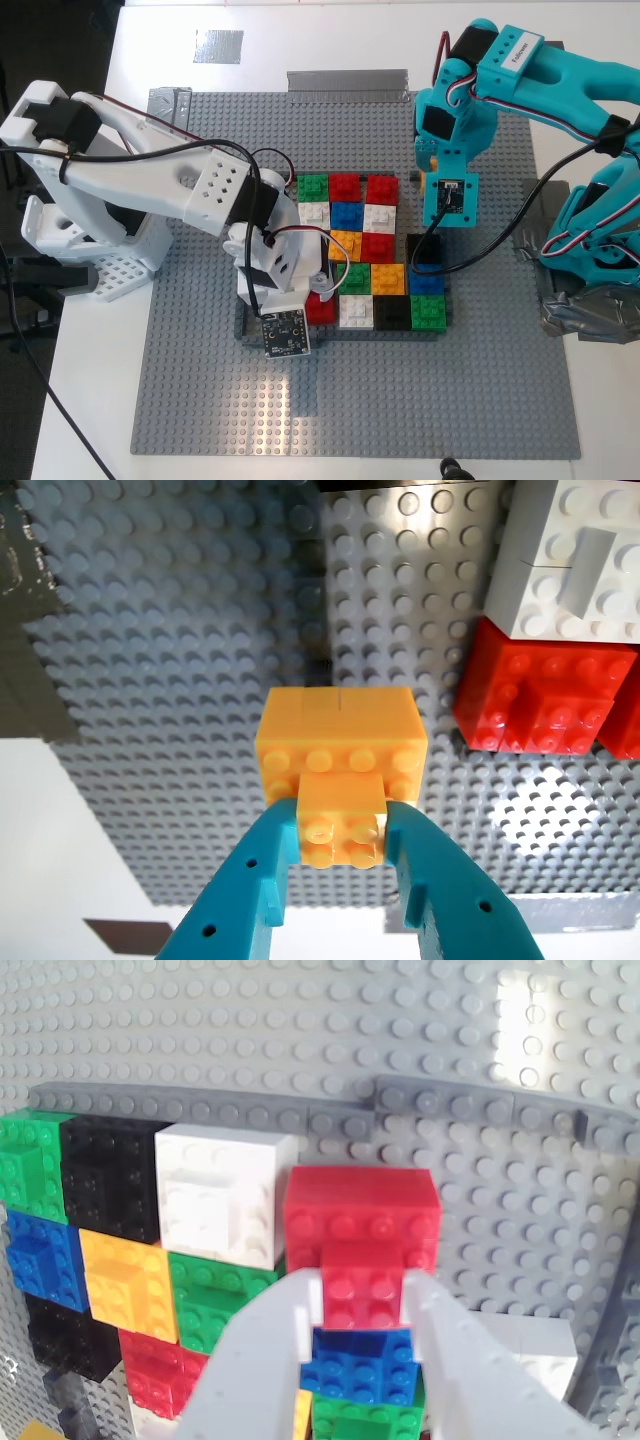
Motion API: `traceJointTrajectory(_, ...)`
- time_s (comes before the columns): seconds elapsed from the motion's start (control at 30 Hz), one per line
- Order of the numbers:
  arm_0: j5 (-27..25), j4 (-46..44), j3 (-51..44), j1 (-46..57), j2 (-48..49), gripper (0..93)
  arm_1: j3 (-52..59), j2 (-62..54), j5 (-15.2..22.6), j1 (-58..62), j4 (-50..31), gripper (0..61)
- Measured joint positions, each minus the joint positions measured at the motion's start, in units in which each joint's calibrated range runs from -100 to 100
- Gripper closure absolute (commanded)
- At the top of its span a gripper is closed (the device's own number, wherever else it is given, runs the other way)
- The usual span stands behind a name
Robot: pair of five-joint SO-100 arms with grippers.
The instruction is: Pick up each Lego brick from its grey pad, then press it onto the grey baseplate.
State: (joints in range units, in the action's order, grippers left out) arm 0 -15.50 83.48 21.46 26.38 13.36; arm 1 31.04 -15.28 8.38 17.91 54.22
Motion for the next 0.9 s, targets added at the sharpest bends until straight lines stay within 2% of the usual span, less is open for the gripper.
traceJointTrajectory(0.77, 0.0, -3.7, 0.0, -1.0, -0.8, 92.7, 2.3, 1.0, -0.8, -0.5, -3.9, 60.0)
traceJointTrajectory(0.83, 0.0, -4.0, 0.0, -1.0, -0.8, 92.7, 2.3, 1.1, -0.7, -0.4, -3.9, 47.5)
traceJointTrajectory(0.87, 0.0, -3.8, 0.0, -1.0, -0.8, 92.7, 2.3, 1.1, -0.6, -0.3, -3.9, 43.9)
traceJointTrajectory(0.9, 0.0, -3.9, 0.0, -1.0, -0.8, 92.7, 2.3, 1.2, -0.5, -0.3, -3.9, 43.4)
